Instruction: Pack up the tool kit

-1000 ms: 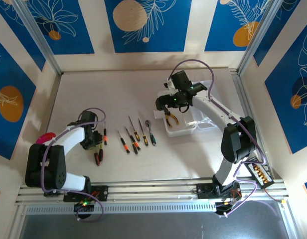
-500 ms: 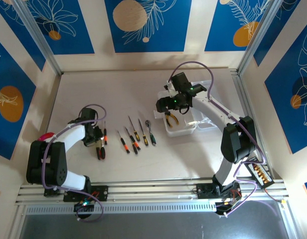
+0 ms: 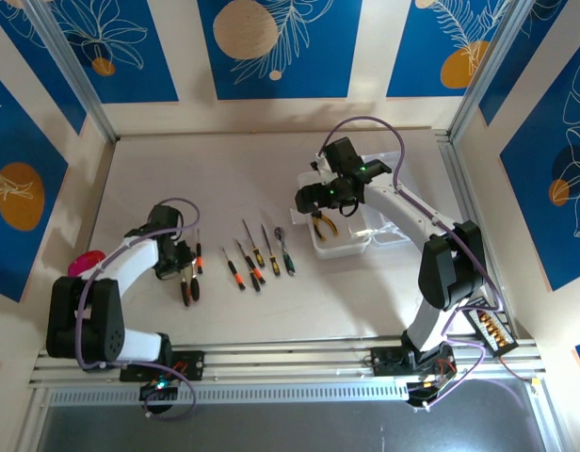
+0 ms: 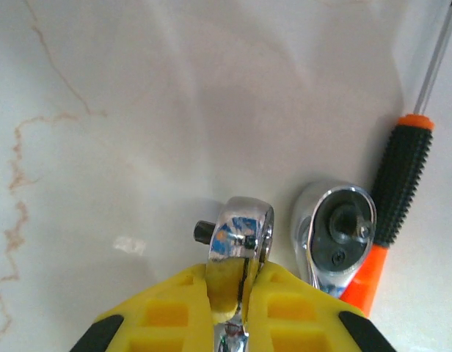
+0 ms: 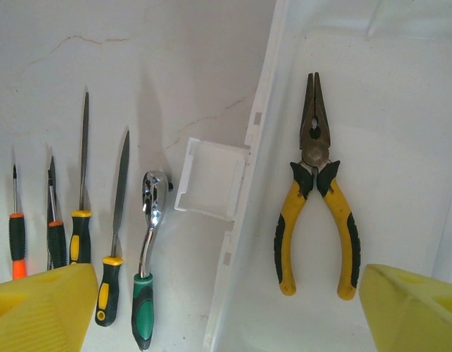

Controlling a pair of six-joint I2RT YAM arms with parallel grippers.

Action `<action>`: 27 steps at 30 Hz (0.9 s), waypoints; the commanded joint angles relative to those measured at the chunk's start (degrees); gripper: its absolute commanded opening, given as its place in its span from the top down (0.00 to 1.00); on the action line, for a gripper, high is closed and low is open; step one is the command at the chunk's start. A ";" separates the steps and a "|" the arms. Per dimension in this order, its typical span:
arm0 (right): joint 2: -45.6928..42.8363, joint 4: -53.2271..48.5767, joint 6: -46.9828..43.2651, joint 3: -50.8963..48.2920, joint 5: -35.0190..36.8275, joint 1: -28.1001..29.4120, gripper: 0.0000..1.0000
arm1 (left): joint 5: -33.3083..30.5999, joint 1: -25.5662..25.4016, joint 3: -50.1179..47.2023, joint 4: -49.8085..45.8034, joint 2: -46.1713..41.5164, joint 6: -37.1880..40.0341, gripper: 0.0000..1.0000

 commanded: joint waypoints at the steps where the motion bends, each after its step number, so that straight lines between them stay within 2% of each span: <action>1: -1.95 -0.50 0.33 0.43 -2.09 0.14 0.08 | -1.13 0.65 1.78 -4.00 -3.69 1.42 1.00; 6: -2.07 -0.44 0.54 0.68 -2.89 0.21 0.08 | 0.46 0.48 4.04 -6.10 -6.57 1.36 1.00; 10: -2.39 0.01 0.23 0.91 -5.02 0.23 0.08 | 6.88 -0.88 6.80 -5.15 -8.77 2.08 1.00; 12: -2.57 1.10 -0.93 0.69 -9.10 0.38 0.08 | 11.45 -2.79 8.53 -3.44 -8.86 2.53 1.00; 16: -2.87 4.27 -1.20 0.05 -15.34 1.48 0.07 | 14.29 -8.84 14.38 -2.01 -7.00 2.13 1.00; 20: -3.22 7.05 -1.69 -0.50 -20.01 3.07 0.07 | 19.05 -13.22 18.76 3.57 -4.27 -0.34 1.00; 23: -4.23 10.64 -1.62 -2.40 -24.28 4.11 0.09 | 23.42 -15.92 21.30 9.77 -1.09 -1.82 1.00; 27: -5.39 15.44 0.28 -5.38 -27.57 4.78 0.12 | 26.19 -18.31 25.79 13.48 3.94 -3.34 1.00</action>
